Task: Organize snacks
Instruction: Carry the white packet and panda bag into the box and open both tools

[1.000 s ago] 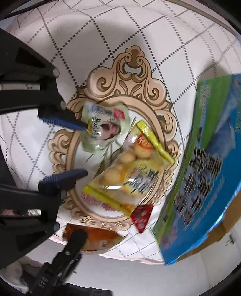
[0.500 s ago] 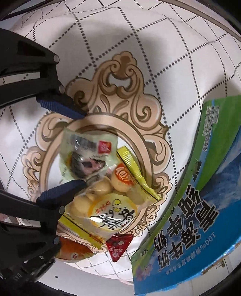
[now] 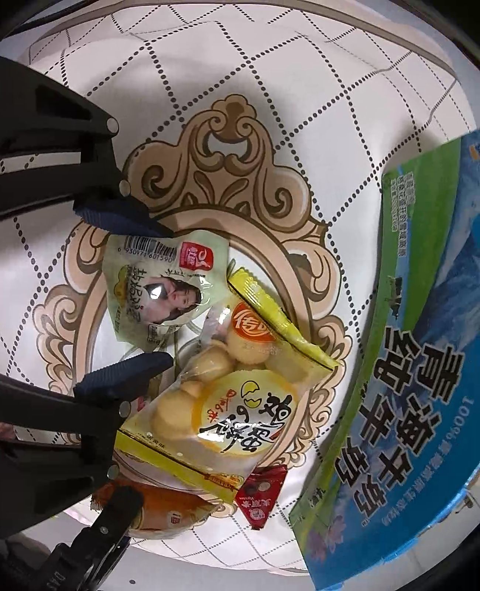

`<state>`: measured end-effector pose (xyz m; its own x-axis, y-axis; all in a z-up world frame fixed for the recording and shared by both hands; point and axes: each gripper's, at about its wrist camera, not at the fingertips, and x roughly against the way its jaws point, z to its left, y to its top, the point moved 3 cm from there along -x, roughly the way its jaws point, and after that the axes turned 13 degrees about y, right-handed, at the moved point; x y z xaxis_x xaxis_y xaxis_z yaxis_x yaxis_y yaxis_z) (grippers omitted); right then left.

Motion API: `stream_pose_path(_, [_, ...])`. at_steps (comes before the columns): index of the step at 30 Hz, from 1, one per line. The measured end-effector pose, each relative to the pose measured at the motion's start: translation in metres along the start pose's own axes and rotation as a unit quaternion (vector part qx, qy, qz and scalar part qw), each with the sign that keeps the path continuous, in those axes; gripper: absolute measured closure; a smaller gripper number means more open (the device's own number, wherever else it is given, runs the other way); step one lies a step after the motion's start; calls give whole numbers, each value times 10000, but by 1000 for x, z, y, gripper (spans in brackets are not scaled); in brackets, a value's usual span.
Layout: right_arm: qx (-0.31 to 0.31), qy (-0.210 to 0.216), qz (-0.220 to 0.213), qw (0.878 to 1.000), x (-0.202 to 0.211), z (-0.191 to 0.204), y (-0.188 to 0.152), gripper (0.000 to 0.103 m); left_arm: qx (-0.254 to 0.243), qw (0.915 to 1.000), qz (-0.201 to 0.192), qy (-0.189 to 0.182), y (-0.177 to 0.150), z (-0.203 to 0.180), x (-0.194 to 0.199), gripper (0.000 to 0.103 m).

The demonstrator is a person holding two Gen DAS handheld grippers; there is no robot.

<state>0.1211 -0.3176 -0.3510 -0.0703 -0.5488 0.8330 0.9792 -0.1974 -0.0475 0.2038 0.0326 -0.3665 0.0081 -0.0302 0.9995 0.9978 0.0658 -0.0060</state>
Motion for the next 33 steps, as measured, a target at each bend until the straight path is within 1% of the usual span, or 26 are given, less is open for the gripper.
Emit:
stream_pose_path(3, [43,15,-13,10000,4,-1,-3,50,30,9999,-49,-124,-14,5,10,46])
stream_pose_path(7, [151,59,-122,9998,19,5,-10,50,-29,9994,-287,-209,-26,5,39,46])
stream_pose_path(11, [328,223,-314,9987,45,20,-13,50,-132,9966,-687,-437,-42,7,93,46])
stream_pose_path(14, [502,429,-518,9965,71,40,-7,50,-155,9929,-992,-632,-32,11,130,46])
stream_pose_path(17, [687,601,-690,9934,93,61,8,50,-243,9879,-1281,-835,-10,11,167,46])
stream_pose_path(19, [864,648,-802,9909,105,78,23,50,-279,9859,-1389,-895,14,14,183,46])
stream_pose_path(20, [953,643,-863,9896,111,87,35,50,-334,9849,-1460,-866,26,13,192,46])
stream_pose_path(21, [1013,622,-904,9888,114,94,46,50,-359,9845,-1505,-827,34,10,197,46])
stream_pose_path(23, [1070,563,-995,9877,118,103,66,50,-395,9840,-1584,-710,59,8,203,46])
stream_pose_path(24, [1119,477,-1032,9872,119,107,83,50,-408,9844,-1590,-635,74,10,205,46])
stream_pose_path(26, [1160,306,-1082,9869,119,111,108,50,-420,9861,-1511,-547,98,13,199,46])
stream_pose_path(27, [1152,191,-1084,9872,117,111,128,50,-433,9872,-1450,-494,111,14,196,46])
stream_pose_path(28, [1141,118,-1078,9875,116,111,140,50,-458,9886,-1375,-416,123,15,190,46])
stream_pose_path(31, [1020,-216,-1062,9889,106,105,191,50,-450,9924,-1124,-237,154,18,166,45])
stream_pose_path(33, [904,-361,-1031,9899,99,99,218,50,-435,9941,-989,-113,170,19,152,45])
